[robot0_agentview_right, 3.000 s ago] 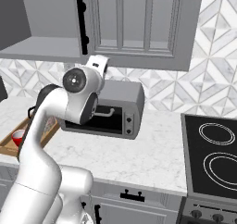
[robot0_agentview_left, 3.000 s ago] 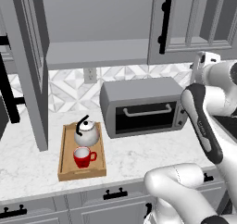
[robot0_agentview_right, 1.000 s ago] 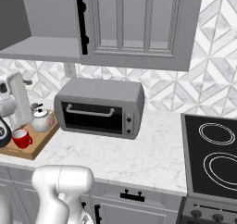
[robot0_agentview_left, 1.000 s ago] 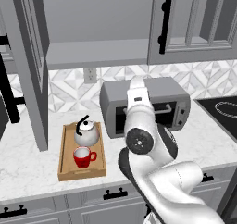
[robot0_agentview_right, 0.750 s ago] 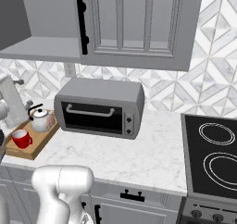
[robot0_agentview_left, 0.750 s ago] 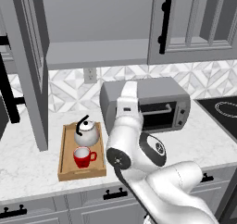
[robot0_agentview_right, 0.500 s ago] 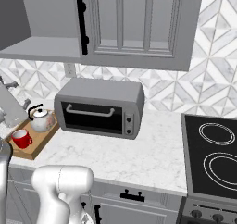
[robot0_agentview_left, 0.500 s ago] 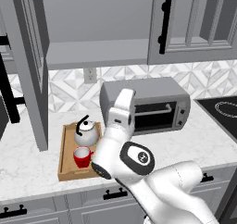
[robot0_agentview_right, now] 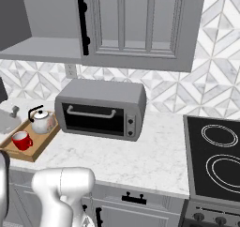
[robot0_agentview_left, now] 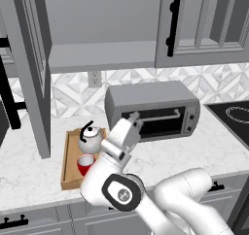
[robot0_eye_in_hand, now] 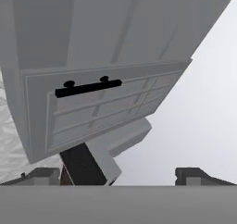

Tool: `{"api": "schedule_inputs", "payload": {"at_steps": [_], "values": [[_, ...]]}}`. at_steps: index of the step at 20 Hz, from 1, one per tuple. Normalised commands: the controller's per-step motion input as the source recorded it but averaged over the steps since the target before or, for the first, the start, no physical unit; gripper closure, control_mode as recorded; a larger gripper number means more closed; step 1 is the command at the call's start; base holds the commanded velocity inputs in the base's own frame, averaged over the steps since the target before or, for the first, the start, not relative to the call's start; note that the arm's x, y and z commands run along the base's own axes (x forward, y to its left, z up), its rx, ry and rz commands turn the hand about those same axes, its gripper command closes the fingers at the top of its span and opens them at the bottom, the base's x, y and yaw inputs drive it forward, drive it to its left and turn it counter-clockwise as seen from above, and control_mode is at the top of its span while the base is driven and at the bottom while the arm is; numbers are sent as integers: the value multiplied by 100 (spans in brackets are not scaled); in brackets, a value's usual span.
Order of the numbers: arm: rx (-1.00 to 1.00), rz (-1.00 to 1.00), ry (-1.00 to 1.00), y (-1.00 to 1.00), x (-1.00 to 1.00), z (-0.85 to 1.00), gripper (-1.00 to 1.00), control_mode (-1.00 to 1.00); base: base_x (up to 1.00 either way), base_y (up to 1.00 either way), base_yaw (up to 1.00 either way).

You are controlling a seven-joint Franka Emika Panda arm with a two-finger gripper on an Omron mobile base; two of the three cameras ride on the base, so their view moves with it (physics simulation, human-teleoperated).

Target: Pick the kettle from the counter and place it on the tray. Then pick the mug from the cabinet and place it on the tray. Then close the cabinet doors.

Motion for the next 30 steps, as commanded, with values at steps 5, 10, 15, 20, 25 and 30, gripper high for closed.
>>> {"api": "schedule_inputs", "payload": {"at_steps": [5, 10, 15, 20, 25, 30], "values": [[-14, -11, -18, 30, -73, 9, -100, -100, 0, 0, 0], [-11, 0, -4, 47, -69, 20, -100, -100, 0, 0, 0], [-10, 2, 2, 77, -44, 8, -100, -100, 0, 0, 0], [-1, 11, 13, 50, -47, 2, -100, -100, 0, 0, 0], [0, 19, 22, 38, -5, 0, -100, -100, 0, 0, 0], [0, 22, 22, 43, 7, -5, -100, -100, 0, 0, 0]]}}
